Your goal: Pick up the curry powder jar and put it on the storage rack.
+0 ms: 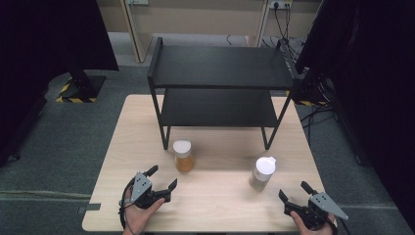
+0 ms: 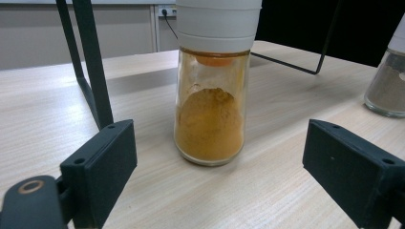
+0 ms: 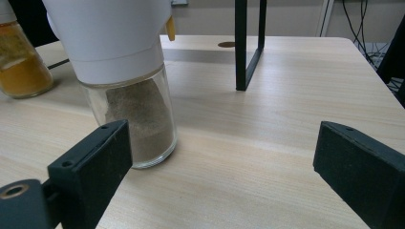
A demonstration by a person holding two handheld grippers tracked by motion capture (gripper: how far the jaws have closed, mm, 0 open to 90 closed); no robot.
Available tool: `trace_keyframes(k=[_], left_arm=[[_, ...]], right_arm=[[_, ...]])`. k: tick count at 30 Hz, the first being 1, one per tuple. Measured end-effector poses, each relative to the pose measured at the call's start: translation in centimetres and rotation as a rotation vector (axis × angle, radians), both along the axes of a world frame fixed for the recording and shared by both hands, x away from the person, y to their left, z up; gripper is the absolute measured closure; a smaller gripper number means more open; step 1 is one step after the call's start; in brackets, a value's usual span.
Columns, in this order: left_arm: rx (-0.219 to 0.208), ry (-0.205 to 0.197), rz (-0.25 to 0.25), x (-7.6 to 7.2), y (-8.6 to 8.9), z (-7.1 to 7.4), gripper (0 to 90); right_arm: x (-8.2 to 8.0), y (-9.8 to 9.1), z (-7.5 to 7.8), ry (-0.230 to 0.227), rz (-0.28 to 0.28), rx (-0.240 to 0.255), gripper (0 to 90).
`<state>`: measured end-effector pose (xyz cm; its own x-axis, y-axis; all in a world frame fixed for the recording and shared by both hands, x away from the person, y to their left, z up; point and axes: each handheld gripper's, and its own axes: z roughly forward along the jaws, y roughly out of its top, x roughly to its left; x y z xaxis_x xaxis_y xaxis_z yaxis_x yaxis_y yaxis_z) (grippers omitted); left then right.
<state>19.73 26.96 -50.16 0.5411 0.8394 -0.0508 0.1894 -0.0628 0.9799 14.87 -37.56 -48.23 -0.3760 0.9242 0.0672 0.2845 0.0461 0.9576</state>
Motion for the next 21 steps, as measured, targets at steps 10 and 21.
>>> trace_keyframes(k=[10, 21], left_arm=[[-0.005, -0.013, -0.014, 0.9, -0.5, 0.3, 10.8], [-0.001, -0.022, -0.018, 2.6, -1.4, 0.7, 10.9]], right_arm=[[0.1, 0.0, 0.1, 0.007, 0.001, -0.005, 5.8], [0.2, 0.1, 0.2, 0.014, 0.002, -0.008, 5.4]])
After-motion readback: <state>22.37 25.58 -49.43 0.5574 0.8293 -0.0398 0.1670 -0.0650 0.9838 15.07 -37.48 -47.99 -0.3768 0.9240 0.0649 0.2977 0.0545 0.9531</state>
